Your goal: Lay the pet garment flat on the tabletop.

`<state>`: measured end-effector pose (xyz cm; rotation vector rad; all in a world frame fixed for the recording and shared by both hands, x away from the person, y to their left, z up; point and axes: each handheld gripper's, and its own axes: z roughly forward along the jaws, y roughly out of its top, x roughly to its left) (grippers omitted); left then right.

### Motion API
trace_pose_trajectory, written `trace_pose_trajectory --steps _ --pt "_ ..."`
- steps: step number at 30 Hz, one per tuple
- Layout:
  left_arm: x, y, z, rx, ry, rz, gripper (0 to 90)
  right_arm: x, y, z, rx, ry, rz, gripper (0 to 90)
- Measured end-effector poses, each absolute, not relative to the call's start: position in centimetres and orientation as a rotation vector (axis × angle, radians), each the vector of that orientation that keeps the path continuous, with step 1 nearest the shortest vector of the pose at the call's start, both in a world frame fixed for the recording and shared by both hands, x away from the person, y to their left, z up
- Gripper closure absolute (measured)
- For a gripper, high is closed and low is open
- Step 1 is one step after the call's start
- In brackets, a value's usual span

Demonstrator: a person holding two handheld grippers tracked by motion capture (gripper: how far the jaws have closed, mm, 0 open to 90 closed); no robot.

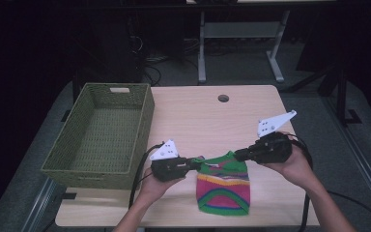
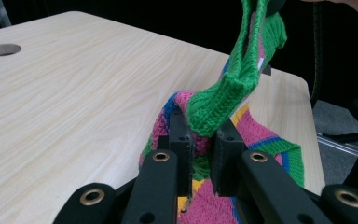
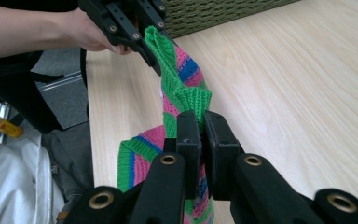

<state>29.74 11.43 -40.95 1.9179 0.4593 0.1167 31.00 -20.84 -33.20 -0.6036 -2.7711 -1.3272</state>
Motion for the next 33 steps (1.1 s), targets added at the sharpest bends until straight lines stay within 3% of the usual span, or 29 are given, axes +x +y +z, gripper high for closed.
trace_pose_trajectory --steps 33 --pt "32.5 10.0 -39.1 1.966 0.577 0.149 80.6 33.9 -22.4 -33.1 -0.717 -2.805 -1.337 84.6"
